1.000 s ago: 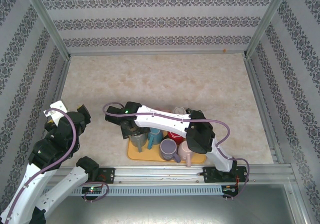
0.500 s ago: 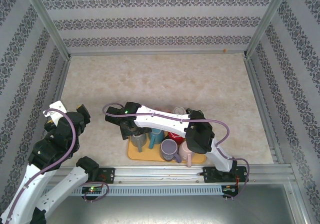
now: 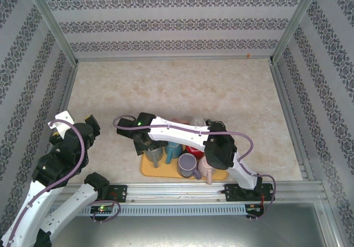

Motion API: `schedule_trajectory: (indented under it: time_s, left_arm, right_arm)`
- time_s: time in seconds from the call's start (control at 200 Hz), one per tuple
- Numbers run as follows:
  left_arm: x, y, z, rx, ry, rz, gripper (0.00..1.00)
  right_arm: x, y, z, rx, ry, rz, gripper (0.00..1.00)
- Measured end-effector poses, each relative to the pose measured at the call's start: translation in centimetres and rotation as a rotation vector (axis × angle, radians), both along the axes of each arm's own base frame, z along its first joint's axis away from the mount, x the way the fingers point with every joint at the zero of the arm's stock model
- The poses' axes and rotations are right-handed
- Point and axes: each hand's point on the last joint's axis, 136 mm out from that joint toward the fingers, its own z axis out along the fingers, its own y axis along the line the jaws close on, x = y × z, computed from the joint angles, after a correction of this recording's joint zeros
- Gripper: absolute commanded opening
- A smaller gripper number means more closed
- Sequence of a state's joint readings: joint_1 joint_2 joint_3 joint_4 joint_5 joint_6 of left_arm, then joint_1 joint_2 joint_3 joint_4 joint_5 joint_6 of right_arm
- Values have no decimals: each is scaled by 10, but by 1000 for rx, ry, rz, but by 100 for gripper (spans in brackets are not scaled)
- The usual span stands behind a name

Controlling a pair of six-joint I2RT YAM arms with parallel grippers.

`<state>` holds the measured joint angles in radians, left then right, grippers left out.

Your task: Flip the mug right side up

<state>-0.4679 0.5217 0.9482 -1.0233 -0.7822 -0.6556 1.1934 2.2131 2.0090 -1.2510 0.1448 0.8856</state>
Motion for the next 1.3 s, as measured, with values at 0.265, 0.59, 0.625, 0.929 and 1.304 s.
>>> schedule_trajectory:
  time_s: [0.265,0.59,0.625,0.929,1.304]
  left_arm:
    - [1,0,1,-3,-4,2,100]
    - [17,-24,-9,-19,57,-114,100]
    - [19,-29,-12,-26,74,-138,100]
    - [23,-89,-13,-190,132,-449,99]
    - [34,-175,40,-479,87,-797,98]
  right_arm:
    - [-1,1,2,15,4,-6,49]
    - [0,-7,11,53,23,-26,47]
    - [0,-8,15,66,23,-29,47]
    - [-16,-34,93,286,2,-49,46]
    - [41,-101,193,726,-182,-276,44]
